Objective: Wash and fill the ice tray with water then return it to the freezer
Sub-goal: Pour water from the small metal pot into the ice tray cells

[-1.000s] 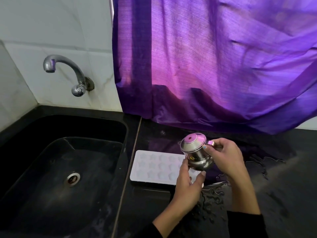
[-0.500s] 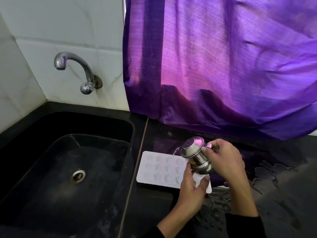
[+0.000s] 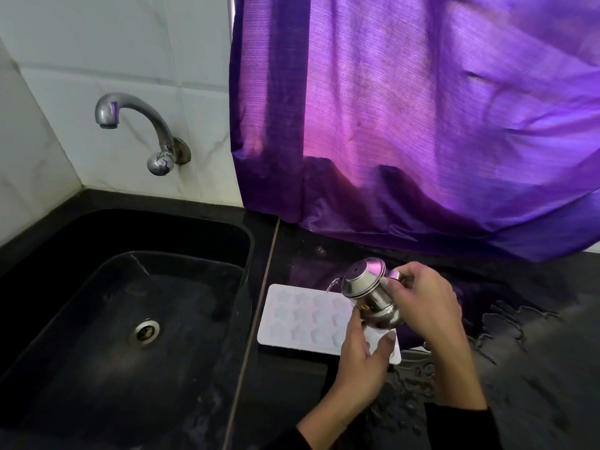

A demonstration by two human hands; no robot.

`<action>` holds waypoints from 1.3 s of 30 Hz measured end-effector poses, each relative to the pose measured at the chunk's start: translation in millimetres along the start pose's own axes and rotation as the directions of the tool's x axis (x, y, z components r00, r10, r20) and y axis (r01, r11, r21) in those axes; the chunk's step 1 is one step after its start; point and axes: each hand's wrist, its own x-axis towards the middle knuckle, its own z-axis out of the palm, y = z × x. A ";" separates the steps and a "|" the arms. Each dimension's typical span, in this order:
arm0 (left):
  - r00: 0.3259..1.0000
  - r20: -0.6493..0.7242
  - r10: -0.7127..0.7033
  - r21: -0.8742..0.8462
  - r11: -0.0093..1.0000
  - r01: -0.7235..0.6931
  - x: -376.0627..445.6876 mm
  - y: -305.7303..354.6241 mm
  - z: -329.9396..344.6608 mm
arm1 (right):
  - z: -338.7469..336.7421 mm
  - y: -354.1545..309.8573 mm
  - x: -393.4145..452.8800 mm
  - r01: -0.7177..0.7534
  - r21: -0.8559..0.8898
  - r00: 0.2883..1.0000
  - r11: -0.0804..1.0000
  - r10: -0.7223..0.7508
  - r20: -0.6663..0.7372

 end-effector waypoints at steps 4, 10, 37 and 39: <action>1.000 -0.002 0.000 0.001 1.000 0.000 -1.4 -1.0 -0.3 | -0.6 3.8 -0.5 -0.009 0.024 1.000 1.000 0.009 0.010; 0.998 -0.053 0.016 -0.004 1.000 -0.016 -3.1 -2.1 -3.3 | -1.7 10.4 1.2 -0.039 0.177 0.999 0.983 0.038 0.009; 0.995 -0.095 0.026 0.049 0.999 -0.022 3.4 0.6 -29.9 | 13.5 -27.2 0.8 0.067 0.001 0.996 0.998 -0.067 0.055; 0.995 -0.094 0.023 0.053 0.998 -0.018 3.7 0.0 -30.1 | 13.6 -27.8 0.3 0.066 0.000 0.996 0.998 -0.066 0.056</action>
